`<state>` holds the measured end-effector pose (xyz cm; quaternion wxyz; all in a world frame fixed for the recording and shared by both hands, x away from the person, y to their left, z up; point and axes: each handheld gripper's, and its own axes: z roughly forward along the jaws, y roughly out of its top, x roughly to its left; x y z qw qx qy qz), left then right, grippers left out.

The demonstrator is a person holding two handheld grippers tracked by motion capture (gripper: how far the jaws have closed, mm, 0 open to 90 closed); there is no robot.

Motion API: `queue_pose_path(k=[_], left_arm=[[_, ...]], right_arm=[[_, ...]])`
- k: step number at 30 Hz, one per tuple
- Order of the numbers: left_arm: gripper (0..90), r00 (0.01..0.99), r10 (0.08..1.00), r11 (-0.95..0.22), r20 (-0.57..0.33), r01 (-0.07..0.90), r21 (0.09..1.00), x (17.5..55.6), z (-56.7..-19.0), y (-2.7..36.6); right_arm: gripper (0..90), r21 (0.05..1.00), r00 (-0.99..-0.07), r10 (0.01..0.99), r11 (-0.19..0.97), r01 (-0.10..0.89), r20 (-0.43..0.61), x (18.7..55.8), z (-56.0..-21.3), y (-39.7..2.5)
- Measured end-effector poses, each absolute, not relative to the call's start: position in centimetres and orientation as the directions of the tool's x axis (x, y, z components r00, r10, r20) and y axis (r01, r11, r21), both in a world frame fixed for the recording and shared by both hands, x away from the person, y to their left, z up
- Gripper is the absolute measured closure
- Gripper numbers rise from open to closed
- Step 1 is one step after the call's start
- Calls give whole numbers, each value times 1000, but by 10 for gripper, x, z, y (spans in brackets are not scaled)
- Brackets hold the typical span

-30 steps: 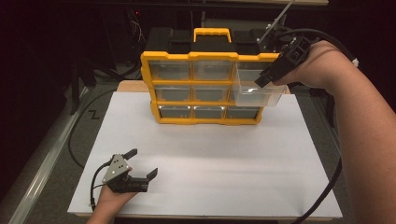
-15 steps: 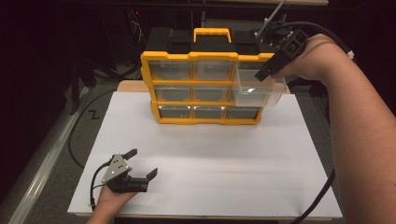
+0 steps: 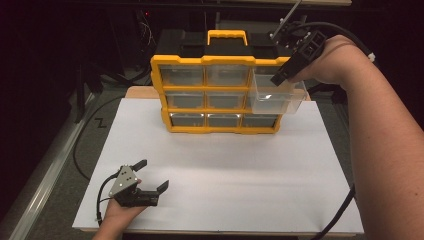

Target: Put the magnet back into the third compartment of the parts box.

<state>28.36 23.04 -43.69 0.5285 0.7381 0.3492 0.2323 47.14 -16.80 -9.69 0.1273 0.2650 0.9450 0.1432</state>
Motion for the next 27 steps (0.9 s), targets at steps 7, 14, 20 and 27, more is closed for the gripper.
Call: queue_pose_path(k=[7, 14, 20, 27], left_arm=[[2, 648, 761, -198, -24, 267, 943, 283, -437, 231], [2, 648, 761, -199, -23, 267, 943, 284, -437, 231], [2, 648, 761, -198, -24, 268, 943, 284, -437, 231], [2, 650, 759, -197, -26, 268, 943, 284, -437, 230]], right_arm=[[650, 328, -824, 541, 818, 472, -166, 476, -103, -167], [648, 311, -824, 544, 820, 481, -159, 481, -117, -168], [647, 312, -825, 543, 820, 481, -157, 482, -123, -169], [647, 312, -827, 539, 822, 476, -158, 480, -120, -168]])
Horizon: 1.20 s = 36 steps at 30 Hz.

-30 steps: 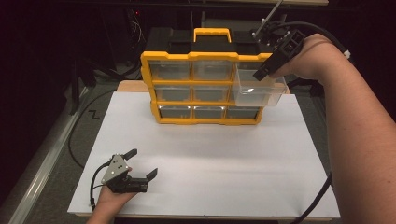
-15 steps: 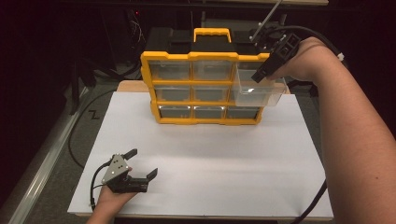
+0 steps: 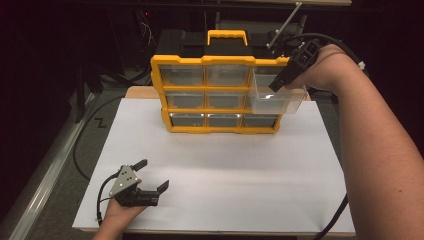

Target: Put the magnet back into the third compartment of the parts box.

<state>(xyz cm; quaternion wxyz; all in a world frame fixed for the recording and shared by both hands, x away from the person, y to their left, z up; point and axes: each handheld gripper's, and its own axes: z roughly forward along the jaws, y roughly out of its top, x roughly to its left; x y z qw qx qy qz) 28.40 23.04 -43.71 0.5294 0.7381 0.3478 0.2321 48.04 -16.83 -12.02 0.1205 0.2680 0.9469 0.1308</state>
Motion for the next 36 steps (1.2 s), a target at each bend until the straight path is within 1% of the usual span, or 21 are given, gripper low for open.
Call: queue_pose_path(k=[9, 10, 11, 13, 16, 17, 23, 32, 36], left_arm=[[2, 652, 758, -196, -25, 264, 945, 284, -437, 230], [2, 653, 757, -197, -25, 264, 944, 284, -437, 230], [3, 653, 757, -197, -24, 263, 944, 284, -437, 230], [2, 654, 756, -197, -24, 263, 945, 284, -437, 231], [2, 653, 757, -198, -24, 265, 944, 284, -437, 231], [2, 654, 757, -199, -24, 265, 943, 284, -437, 231], [2, 654, 756, -200, -22, 263, 944, 284, -437, 231], [3, 653, 757, -208, -16, 263, 942, 285, -437, 230], [2, 651, 759, -204, -17, 262, 943, 284, -436, 230]], right_arm=[[637, 338, -824, 544, 814, 473, -156, 478, -112, -168], [586, 343, -821, 549, 810, 475, -158, 478, -112, -168], [486, 352, -816, 559, 800, 485, -147, 479, -111, -169], [345, 365, -804, 580, 782, 505, -131, 480, -110, -169], [227, 386, -793, 594, 768, 512, -131, 478, -105, -170], [207, 391, -796, 592, 767, 509, -125, 477, -104, -170], [173, 374, -802, 581, 780, 501, -138, 466, -104, -169], [156, 368, -802, 581, 782, 503, -138, 451, -110, -175], [124, 374, -795, 592, 773, 512, -136, 444, -111, -178]])
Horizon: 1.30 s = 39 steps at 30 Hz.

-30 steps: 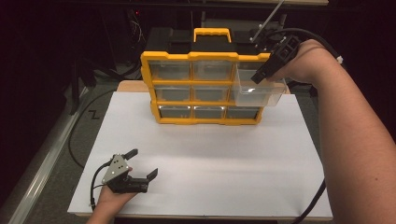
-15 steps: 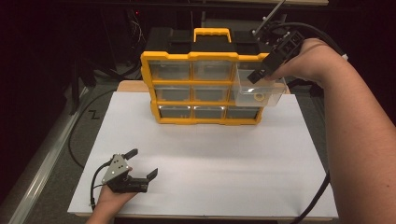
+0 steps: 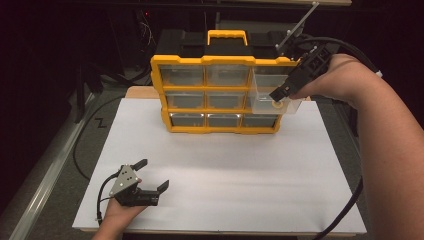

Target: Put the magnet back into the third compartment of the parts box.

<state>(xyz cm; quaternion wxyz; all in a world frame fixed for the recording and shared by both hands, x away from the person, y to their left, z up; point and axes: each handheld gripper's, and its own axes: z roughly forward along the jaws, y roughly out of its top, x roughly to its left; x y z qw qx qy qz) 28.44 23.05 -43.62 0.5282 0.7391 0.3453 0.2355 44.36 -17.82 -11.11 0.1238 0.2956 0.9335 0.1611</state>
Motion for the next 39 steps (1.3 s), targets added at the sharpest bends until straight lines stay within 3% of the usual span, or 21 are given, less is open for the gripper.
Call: queue_pose_path(k=[39], left_arm=[[2, 653, 757, -195, -24, 261, 945, 283, -435, 231]], right_arm=[[93, 362, -791, 595, 776, 517, -144, 382, -136, -202]])
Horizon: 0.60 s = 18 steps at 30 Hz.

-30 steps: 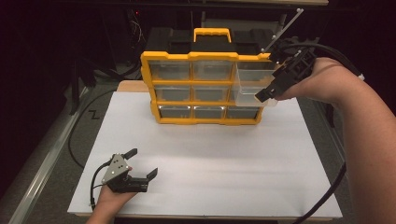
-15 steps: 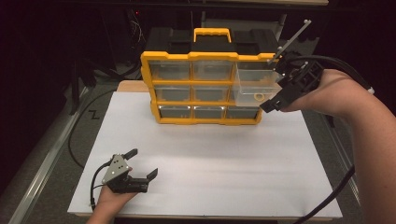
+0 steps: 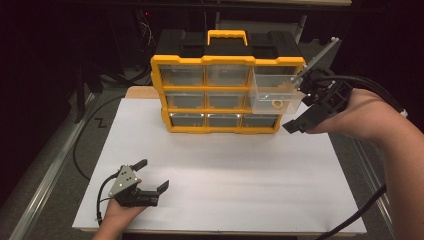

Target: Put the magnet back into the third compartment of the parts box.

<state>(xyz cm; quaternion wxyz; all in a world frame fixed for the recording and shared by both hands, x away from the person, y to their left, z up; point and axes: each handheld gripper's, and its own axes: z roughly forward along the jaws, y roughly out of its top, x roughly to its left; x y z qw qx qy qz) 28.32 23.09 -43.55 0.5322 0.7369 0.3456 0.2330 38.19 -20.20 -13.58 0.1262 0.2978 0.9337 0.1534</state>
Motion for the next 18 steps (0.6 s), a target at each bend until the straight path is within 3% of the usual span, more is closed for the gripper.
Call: queue_pose_path(k=[18], left_arm=[[3, 655, 755, -198, -24, 264, 944, 283, -436, 231]], right_arm=[[75, 342, -804, 580, 788, 512, -131, 375, -164, -203]])
